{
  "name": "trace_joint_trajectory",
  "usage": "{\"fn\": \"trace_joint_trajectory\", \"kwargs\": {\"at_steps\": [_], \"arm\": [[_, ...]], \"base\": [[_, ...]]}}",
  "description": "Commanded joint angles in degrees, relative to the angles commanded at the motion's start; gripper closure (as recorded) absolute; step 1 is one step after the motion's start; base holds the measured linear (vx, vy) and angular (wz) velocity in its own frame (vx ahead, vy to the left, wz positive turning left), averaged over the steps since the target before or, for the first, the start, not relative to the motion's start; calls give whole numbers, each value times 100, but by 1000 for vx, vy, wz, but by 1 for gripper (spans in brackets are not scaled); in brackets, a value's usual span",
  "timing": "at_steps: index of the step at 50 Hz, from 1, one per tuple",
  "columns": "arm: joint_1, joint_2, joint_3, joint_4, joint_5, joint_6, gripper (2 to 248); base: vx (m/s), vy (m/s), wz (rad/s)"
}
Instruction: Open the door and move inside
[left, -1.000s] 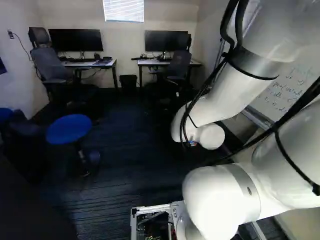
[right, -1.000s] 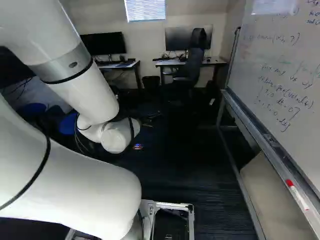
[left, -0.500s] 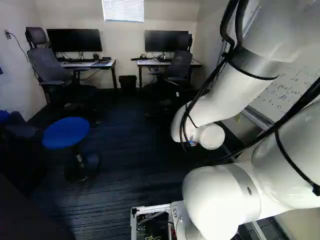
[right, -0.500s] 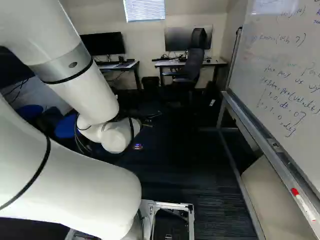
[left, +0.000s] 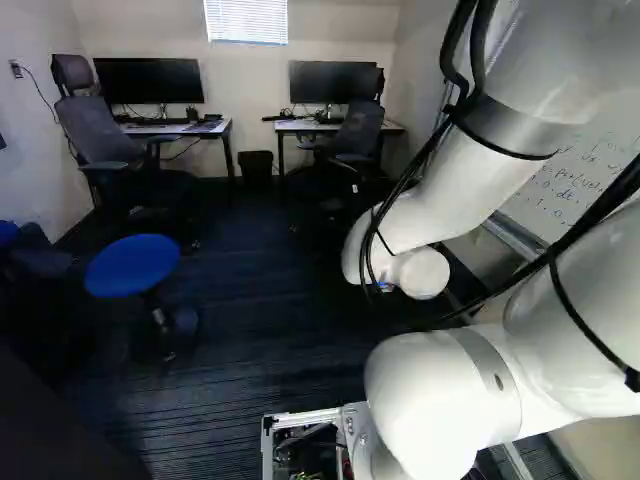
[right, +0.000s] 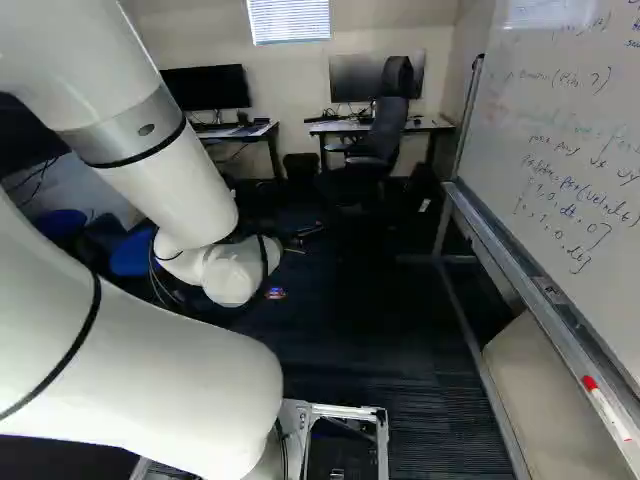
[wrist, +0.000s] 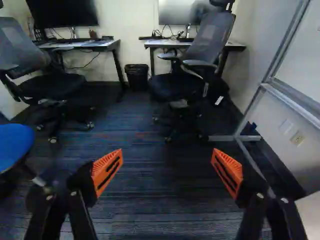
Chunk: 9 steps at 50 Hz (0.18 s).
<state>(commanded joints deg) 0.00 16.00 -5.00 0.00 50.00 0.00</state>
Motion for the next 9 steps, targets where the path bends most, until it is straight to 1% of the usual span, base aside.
{"fn": "trace_joint_trajectory", "kwargs": {"at_steps": [9], "arm": [[0, 0, 0, 0, 0, 0, 3]], "base": [[0, 0, 0]]}}
